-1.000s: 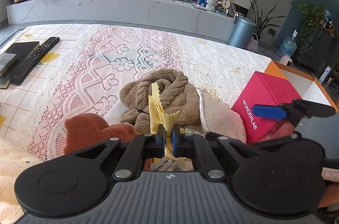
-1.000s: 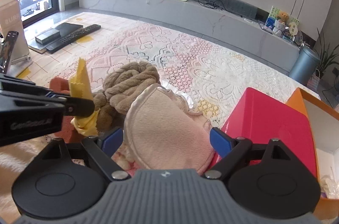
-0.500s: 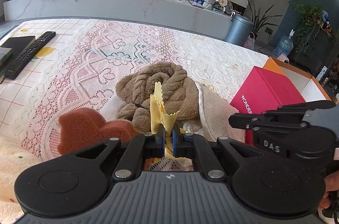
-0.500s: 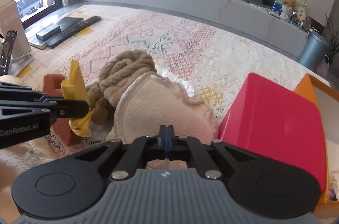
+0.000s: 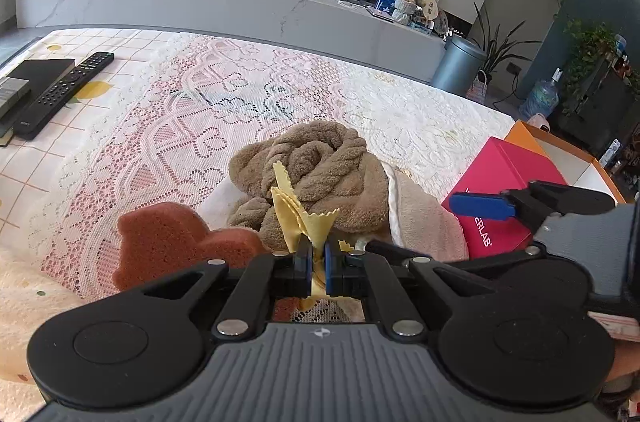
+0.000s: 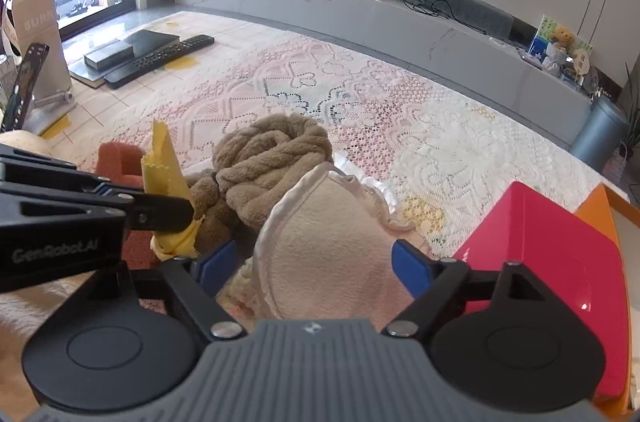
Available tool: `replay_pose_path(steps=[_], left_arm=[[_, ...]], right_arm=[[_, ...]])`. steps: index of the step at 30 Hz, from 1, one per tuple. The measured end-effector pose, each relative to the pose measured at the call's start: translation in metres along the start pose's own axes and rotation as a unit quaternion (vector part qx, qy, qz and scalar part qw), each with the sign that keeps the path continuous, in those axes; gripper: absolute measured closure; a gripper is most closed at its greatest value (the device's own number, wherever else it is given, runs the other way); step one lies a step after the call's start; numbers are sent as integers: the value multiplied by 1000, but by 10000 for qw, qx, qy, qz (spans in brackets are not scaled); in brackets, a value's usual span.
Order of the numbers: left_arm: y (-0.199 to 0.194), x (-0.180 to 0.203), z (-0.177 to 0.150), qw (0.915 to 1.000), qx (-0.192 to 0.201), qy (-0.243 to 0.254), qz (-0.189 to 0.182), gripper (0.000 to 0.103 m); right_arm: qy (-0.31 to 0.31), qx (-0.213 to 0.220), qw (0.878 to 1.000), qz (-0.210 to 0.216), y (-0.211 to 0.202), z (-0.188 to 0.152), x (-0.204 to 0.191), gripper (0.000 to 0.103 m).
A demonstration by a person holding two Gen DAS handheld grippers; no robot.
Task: Organize soft objects
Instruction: 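Carry the yellow cloth and beige pad into the orange box and open both tools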
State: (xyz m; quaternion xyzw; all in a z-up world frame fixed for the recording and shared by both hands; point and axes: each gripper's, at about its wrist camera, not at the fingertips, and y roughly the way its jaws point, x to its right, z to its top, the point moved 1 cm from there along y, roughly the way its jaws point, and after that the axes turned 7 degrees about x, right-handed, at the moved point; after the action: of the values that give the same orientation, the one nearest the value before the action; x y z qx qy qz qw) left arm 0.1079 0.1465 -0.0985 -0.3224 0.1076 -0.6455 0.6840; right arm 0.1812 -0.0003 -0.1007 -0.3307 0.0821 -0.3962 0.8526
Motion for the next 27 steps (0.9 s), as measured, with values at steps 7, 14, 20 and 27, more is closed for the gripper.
replay_pose_path(steps=[7,14,20,27], left_arm=[[0,-2,-1,10000,-6,-11,-65,97],[-9,6,2,9998,109,88,-157,97],[-28,22,11,9987,351,213,-296,97],[-49,51,20,9961,554,326,-606,97]], right_arm=[[750,-222,9965,297,4,-1,19,99],[899,202,9956,140,-37,4,30,101],[950,537,9940,20,-76,8,39,101],[1168,926,9888,60,-125,12,53,101]])
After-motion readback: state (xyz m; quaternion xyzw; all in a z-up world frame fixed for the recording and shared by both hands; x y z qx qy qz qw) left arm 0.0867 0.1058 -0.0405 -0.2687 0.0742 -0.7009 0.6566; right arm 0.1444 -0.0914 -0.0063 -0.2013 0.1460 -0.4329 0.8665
